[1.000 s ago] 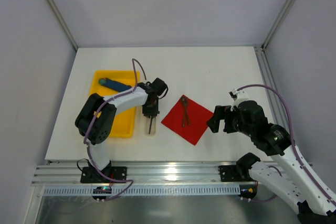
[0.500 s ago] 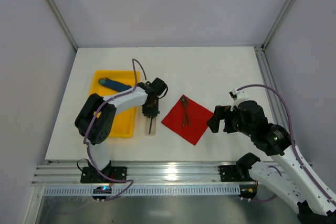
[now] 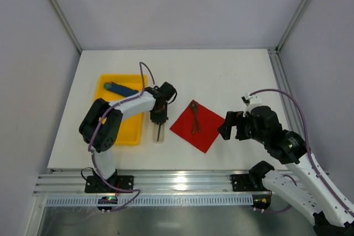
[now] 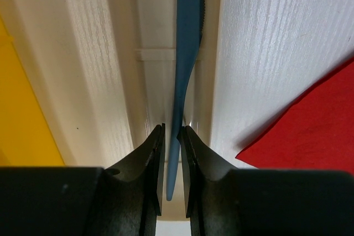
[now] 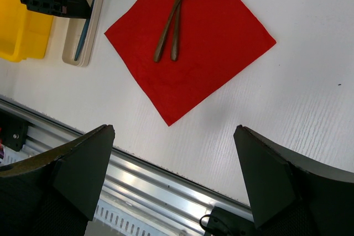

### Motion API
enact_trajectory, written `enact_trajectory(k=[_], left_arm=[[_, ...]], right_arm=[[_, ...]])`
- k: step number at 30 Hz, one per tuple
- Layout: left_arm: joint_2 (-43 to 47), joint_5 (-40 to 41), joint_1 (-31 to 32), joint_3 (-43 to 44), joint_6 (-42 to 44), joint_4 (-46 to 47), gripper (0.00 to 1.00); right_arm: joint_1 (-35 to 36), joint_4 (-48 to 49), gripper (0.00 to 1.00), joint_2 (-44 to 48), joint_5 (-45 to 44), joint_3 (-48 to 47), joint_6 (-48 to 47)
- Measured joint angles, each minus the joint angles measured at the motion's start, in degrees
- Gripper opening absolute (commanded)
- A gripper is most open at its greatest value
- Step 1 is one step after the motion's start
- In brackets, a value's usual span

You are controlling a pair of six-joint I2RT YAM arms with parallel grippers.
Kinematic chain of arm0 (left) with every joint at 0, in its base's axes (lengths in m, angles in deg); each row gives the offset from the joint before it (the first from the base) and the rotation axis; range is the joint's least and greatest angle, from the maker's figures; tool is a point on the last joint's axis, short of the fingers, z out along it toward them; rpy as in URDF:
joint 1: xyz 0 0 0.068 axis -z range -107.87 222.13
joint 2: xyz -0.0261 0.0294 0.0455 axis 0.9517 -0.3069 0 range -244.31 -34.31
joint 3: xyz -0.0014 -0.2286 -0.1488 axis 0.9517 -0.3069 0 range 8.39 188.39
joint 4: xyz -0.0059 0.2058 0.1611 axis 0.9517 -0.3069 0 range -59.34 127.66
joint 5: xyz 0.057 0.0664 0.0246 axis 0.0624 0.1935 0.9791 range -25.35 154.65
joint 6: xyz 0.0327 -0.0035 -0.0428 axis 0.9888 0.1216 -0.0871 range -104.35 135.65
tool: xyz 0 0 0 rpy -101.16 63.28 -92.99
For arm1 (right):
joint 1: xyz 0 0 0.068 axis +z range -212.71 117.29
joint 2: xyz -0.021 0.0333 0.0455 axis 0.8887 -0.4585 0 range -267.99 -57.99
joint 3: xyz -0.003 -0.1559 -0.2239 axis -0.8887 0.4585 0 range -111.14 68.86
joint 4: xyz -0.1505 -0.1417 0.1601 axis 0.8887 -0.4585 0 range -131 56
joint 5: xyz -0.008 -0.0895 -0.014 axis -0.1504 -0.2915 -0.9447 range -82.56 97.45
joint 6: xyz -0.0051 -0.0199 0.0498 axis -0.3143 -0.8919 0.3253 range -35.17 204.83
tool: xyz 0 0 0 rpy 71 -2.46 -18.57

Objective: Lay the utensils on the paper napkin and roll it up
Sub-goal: Pick up the utensils from the container.

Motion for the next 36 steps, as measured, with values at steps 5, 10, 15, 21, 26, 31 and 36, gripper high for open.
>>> enact_trajectory(k=[5, 10, 15, 21, 26, 31, 36], left_arm=[[-0.1, 0.6, 0.1, -0.1, -0.1, 0.1, 0.21], [0.0, 1.0, 0.3, -0.1, -0.2, 0.0, 0.21], [0.2, 1.0, 0.3, 1.1, -0.1, -1.1, 0.23], [1.3, 0.9, 0.3, 1.7, 0.0, -1.4, 0.24], [1.4, 0.2, 0.3, 1.7, 0.0, -1.3, 0.24], [1.4, -0.5, 0.3, 1.7, 0.0, -1.3, 0.24], [1.4, -0.8, 0.3, 0.9, 0.0, -1.0, 0.24]], right_arm=[[0.0, 0.0, 1.0, 0.0, 0.0, 0.0, 0.0], [0.0, 0.0, 1.0, 0.0, 0.0, 0.0, 0.0], [0.0, 0.0, 1.0, 0.0, 0.0, 0.0, 0.0], [0.0, 0.0, 1.0, 0.0, 0.0, 0.0, 0.0], [0.0, 0.0, 1.0, 0.0, 0.0, 0.0, 0.0], [0.0, 0.0, 1.0, 0.0, 0.0, 0.0, 0.0], [0.0, 0.0, 1.0, 0.0, 0.0, 0.0, 0.0]])
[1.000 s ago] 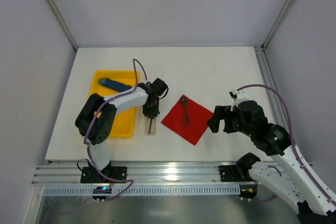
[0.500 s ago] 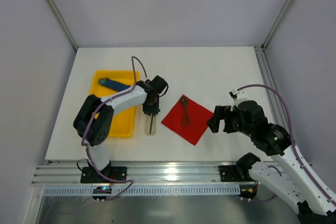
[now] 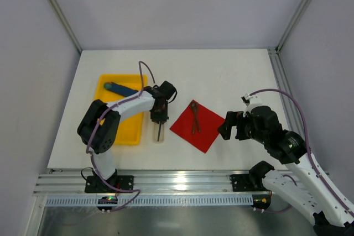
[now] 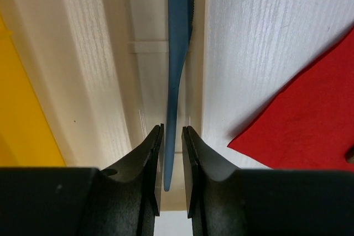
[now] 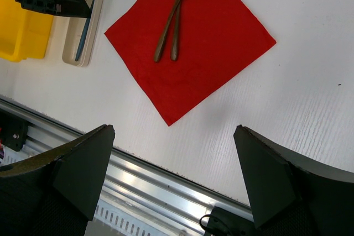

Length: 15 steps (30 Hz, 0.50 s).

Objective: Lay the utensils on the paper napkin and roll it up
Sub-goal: Pick up the utensils from the container.

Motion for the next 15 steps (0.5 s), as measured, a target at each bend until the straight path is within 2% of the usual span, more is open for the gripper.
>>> enact_trajectory(k=[11, 15], left_arm=[[-1.1, -0.2, 0.0, -2.5, 0.0, 1.0, 0.24], [-1.2, -0.2, 0.0, -2.5, 0.0, 1.2, 0.2]], right_arm=[[0.0, 0.0, 1.0, 0.0, 0.0, 0.0, 0.0], [0.0, 0.0, 1.0, 0.0, 0.0, 0.0, 0.0]])
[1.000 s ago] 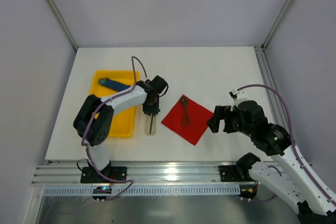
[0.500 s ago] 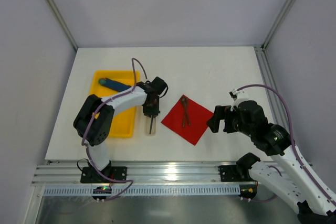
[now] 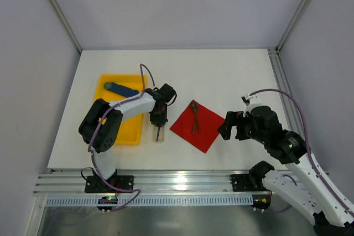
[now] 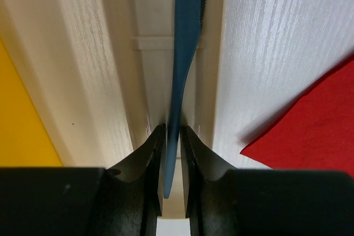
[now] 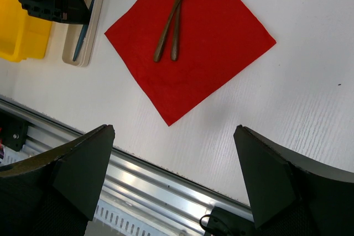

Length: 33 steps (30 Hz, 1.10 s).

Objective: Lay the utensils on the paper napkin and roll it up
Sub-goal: Pick up the utensils from the container.

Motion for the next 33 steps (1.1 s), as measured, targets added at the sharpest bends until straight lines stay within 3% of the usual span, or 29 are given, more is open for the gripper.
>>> enact_trajectory(k=[8, 33], left_arm=[[-0.1, 0.0, 0.0, 0.1, 0.3, 0.1, 0.0], [-1.2, 3.6, 0.0, 3.1, 3.5, -3.4, 0.0]], right_arm=[[0.0, 0.0, 1.0, 0.0, 0.0, 0.0, 0.0], [0.0, 0.0, 1.0, 0.0, 0.0, 0.0, 0.0]])
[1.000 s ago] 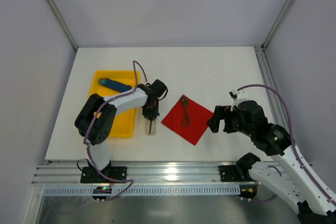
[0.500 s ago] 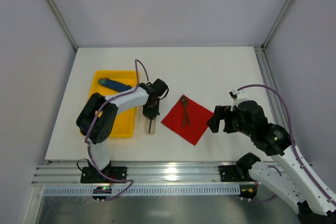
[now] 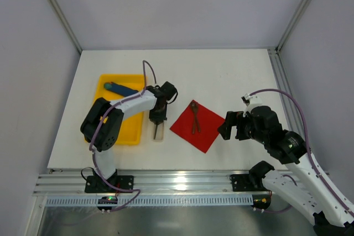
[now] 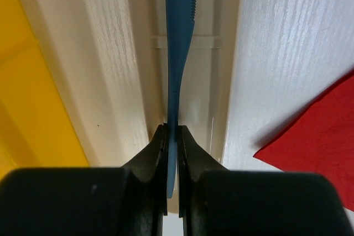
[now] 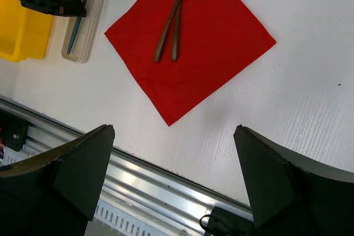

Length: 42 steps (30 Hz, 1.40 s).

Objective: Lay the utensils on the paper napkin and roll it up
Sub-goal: Pick up the utensils from the container, then place the utensils on the napkin.

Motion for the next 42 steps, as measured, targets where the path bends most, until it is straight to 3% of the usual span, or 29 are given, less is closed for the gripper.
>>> enact_trajectory(k=[13, 23, 34, 42], left_arm=[[0.0, 1.0, 0.0, 6.4, -0.2, -4.7, 0.0], [0.8, -0.9, 0.5, 10.5, -5.7, -6.0, 0.0], [-5.8, -4.4, 9.6, 20.9, -15.7, -1.3, 0.0], [-11.6, -5.1, 11.5, 23.6, -18.8, 1.4, 0.0]], right_arm=[[0.0, 0.0, 1.0, 0.0, 0.0, 0.0, 0.0], [0.0, 0.0, 1.0, 0.0, 0.0, 0.0, 0.0], [0.0, 0.0, 1.0, 0.0, 0.0, 0.0, 0.0], [0.0, 0.1, 1.0, 0.2, 0.7, 0.0, 0.0]])
